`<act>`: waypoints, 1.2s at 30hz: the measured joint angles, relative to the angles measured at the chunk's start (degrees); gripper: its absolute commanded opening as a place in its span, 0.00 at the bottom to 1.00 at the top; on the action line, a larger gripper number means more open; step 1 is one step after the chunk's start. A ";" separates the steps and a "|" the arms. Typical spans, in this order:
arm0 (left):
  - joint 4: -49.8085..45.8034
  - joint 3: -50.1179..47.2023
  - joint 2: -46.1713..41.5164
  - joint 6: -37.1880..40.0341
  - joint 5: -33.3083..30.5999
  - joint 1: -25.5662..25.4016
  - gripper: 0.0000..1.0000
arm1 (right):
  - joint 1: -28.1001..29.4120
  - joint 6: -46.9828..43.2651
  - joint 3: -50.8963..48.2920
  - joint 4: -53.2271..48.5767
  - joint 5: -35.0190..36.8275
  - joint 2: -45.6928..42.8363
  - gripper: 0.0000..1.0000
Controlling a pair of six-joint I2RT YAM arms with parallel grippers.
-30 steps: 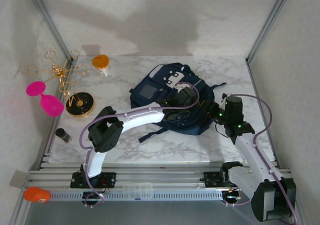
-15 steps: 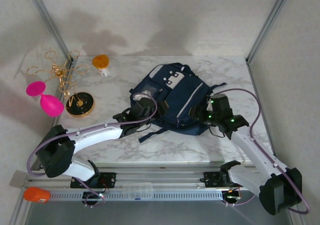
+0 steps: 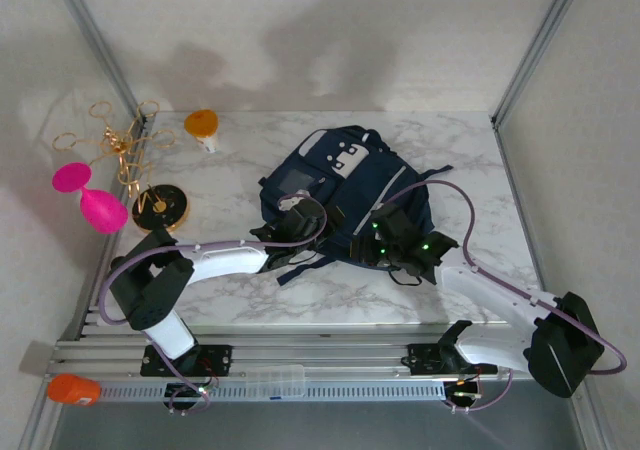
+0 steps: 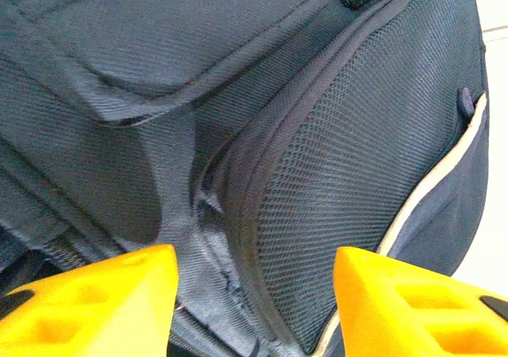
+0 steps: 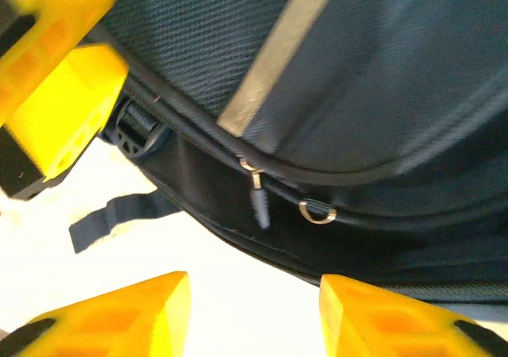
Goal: Pack the student bag
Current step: Zip the student bag at the center of the table.
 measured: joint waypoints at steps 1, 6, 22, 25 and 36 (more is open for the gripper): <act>0.04 0.63 0.66 -0.39 -0.02 0.02 0.44 | 0.24 0.11 0.00 0.87 -0.04 0.63 0.38; 0.59 2.78 3.23 -1.60 -0.26 0.02 0.26 | 0.35 0.26 0.00 4.59 -0.28 3.19 0.38; 0.13 3.74 5.40 -2.67 -0.22 0.17 0.00 | 0.35 1.79 -2.54 9.42 2.78 5.97 0.34; 0.15 3.74 5.40 -3.17 -0.17 0.20 0.00 | 0.35 2.43 -2.60 9.77 3.96 7.15 0.32; 0.15 3.74 5.40 -4.31 0.02 0.20 0.00 | 0.61 2.84 -2.05 12.68 5.14 13.64 0.26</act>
